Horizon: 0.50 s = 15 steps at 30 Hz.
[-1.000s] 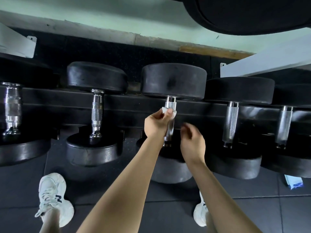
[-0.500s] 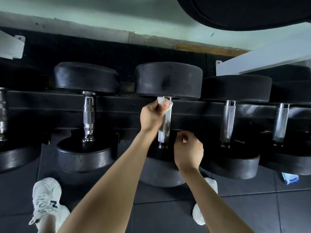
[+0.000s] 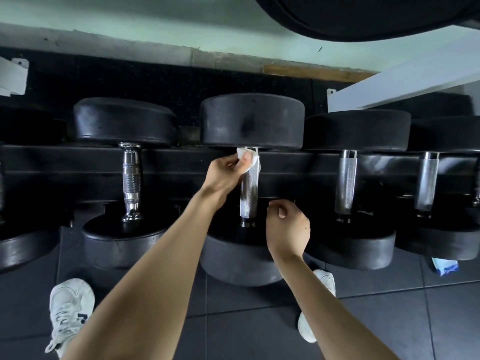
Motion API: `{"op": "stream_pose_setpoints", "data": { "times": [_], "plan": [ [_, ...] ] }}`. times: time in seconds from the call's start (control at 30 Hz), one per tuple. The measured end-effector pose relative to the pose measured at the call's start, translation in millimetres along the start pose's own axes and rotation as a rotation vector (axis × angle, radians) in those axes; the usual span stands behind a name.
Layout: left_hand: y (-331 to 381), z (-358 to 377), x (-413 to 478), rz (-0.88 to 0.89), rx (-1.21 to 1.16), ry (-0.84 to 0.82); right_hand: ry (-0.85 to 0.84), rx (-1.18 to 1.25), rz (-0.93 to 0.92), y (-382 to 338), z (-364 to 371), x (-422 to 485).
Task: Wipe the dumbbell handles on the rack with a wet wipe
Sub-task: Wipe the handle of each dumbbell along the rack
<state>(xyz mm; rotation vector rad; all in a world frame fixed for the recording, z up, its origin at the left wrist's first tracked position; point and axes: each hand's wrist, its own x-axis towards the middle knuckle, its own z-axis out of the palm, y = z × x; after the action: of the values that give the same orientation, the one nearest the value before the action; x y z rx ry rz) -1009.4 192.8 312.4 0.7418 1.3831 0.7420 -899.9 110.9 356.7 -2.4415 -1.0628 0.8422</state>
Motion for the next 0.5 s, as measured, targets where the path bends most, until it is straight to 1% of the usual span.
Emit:
{"op": "stream_pose_setpoints", "data": {
  "times": [0.1, 0.17, 0.23, 0.37, 0.5],
  "plan": [
    [-6.0, -8.8, -3.3, -0.025, 0.102, -0.077, 0.031, 0.192, 0.045, 0.7, -1.7, -1.2],
    [-16.4, -11.1, -15.2, -0.025, 0.164, -0.097, 0.040, 0.262, 0.064, 0.4, -3.0, -2.3],
    [-25.8, -12.1, -28.6, -0.030, 0.258, -0.132, 0.035, 0.296, 0.076, 0.3, -3.6, -2.6],
    [-32.5, -15.2, -32.5, -0.071, 0.549, -0.163, 0.010, 0.297, 0.071, 1.4, -3.2, -2.5],
    [-24.8, -11.8, -37.6, -0.031, 0.807, -0.144, 0.013, 0.293, 0.051, 3.5, -2.2, -2.2]
  ]
}}
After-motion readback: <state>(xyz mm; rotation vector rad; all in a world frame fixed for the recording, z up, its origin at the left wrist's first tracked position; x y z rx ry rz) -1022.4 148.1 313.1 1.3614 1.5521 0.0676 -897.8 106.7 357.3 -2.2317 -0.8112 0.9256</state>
